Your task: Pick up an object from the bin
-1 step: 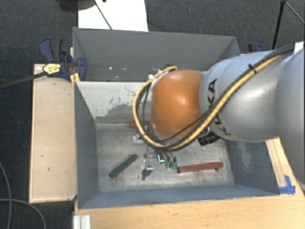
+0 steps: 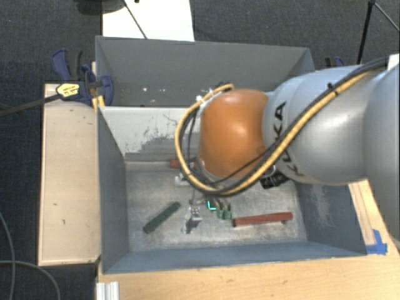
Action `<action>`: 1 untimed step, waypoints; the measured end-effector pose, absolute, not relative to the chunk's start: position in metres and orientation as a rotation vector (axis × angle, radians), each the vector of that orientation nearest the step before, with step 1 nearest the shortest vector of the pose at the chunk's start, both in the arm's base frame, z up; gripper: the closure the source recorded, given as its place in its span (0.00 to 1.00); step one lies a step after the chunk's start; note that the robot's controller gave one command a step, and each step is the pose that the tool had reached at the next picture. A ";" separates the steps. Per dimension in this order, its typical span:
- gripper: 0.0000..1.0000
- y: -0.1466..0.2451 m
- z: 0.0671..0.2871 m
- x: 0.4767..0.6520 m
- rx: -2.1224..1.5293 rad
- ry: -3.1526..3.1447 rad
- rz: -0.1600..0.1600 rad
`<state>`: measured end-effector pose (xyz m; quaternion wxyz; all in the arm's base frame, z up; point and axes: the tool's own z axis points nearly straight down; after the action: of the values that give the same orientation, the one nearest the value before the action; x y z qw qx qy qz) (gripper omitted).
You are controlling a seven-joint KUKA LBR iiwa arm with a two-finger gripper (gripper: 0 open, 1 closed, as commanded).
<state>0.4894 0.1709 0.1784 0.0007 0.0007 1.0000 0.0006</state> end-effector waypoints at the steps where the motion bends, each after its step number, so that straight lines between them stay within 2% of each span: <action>1: 0.00 0.171 0.178 0.490 0.001 3.140 0.002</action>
Offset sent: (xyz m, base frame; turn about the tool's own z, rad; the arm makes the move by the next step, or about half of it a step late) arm 0.0190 -0.0492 0.0165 -0.1082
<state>0.4896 0.1709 0.1782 0.0007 0.0004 1.0000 0.0007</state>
